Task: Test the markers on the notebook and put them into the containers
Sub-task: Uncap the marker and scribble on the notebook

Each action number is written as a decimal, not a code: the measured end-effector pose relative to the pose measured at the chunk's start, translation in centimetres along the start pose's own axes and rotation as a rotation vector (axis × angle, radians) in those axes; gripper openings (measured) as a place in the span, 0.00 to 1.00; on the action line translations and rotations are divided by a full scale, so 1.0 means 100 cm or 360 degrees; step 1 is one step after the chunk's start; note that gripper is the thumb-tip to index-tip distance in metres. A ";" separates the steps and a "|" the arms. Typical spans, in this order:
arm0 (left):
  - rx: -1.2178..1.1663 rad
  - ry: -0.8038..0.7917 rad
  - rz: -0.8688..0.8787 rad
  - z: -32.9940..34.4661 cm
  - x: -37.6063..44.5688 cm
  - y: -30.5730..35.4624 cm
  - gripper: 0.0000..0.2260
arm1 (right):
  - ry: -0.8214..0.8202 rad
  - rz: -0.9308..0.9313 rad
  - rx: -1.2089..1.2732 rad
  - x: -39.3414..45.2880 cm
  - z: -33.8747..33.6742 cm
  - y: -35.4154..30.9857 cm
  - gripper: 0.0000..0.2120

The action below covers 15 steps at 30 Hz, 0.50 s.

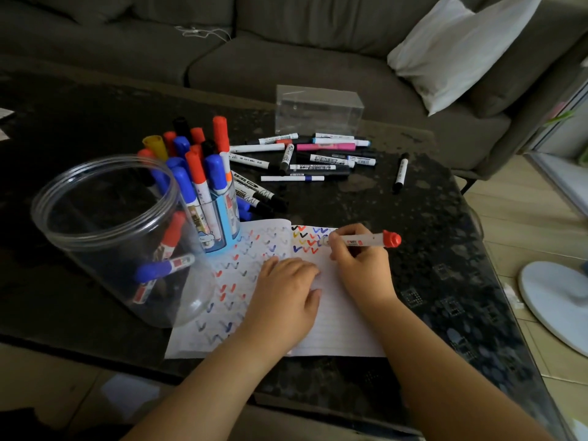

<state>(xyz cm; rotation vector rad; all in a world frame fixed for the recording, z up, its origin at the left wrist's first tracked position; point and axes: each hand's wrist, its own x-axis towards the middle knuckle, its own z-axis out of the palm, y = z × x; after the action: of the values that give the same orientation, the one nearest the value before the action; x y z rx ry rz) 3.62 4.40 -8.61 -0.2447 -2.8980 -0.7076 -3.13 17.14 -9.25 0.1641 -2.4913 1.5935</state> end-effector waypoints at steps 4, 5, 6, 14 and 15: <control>-0.0625 0.0227 -0.0258 -0.024 -0.006 0.004 0.11 | -0.0028 -0.0063 -0.0119 -0.008 -0.009 -0.008 0.04; -0.0737 0.0212 -0.0282 -0.033 -0.007 0.006 0.10 | -0.0039 -0.0056 -0.0180 -0.010 -0.013 -0.013 0.06; -0.0866 0.0156 -0.0298 -0.041 -0.008 0.009 0.08 | -0.0050 -0.0075 -0.0252 -0.012 -0.019 -0.019 0.08; -0.1684 -0.0190 -0.0086 -0.090 -0.048 0.043 0.15 | -0.0074 -0.0618 -0.0559 -0.046 -0.052 -0.068 0.12; -0.1701 -0.0167 -0.0083 -0.092 -0.053 0.046 0.14 | -0.0059 -0.0664 -0.0562 -0.051 -0.054 -0.072 0.12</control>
<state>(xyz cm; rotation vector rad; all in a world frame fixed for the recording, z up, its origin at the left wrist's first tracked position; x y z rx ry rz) 10.67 3.44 0.57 -0.3070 -2.2930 -2.2185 3.69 19.04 -1.74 0.6176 -2.5004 0.9843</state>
